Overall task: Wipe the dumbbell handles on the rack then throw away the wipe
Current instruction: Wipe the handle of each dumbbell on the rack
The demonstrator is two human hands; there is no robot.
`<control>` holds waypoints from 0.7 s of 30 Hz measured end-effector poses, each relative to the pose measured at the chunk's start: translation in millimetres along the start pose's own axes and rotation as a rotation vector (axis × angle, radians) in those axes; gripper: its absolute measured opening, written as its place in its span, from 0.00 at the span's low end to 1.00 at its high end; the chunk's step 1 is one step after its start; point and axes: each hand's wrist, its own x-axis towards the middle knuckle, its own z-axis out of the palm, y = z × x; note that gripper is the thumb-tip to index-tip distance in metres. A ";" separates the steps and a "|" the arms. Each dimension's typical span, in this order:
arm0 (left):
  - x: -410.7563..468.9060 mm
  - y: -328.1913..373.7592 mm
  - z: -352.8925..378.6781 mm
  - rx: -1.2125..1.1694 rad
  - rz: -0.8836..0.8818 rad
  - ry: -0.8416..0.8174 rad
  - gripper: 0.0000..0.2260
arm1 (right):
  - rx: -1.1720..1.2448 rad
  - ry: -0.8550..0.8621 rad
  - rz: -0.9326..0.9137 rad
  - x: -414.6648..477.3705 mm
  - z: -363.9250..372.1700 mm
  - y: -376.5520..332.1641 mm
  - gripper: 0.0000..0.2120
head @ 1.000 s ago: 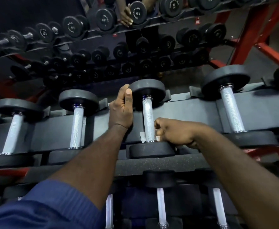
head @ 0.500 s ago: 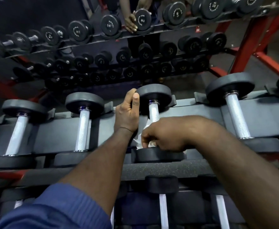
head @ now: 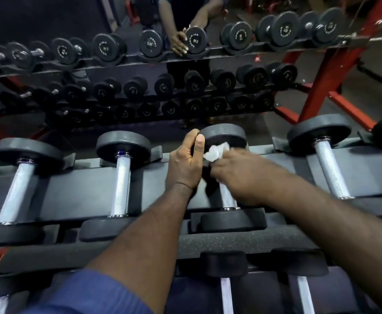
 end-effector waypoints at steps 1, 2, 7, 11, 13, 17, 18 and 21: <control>0.2 0.0 0.0 -0.005 0.003 -0.012 0.21 | 0.085 -0.086 -0.005 -2.7 -0.4 -5.2 0.13; 0.5 -1.0 0.6 -0.004 0.008 -0.021 0.21 | 0.195 -0.191 0.004 -5.0 -4.8 -8.1 0.15; 2.2 -5.6 2.0 -0.014 0.015 -0.051 0.22 | 0.420 0.048 0.143 -1.8 7.6 4.7 0.23; 0.8 -6.6 2.1 -0.049 0.008 -0.082 0.24 | 0.952 0.519 0.502 -20.2 50.2 -17.1 0.20; 0.9 -6.9 2.3 -0.055 0.004 -0.076 0.24 | 1.384 0.491 0.583 -18.0 54.7 -16.5 0.17; 0.3 -5.4 0.7 -0.070 -0.001 -0.089 0.24 | 1.907 0.328 0.705 -9.1 40.9 -7.5 0.16; -0.1 -5.6 0.2 -0.064 0.001 -0.088 0.24 | 1.931 0.231 0.743 -12.2 39.8 -4.8 0.16; -0.8 -4.8 -0.3 -0.043 0.017 -0.082 0.23 | 1.733 -0.173 0.739 -22.9 41.8 5.0 0.16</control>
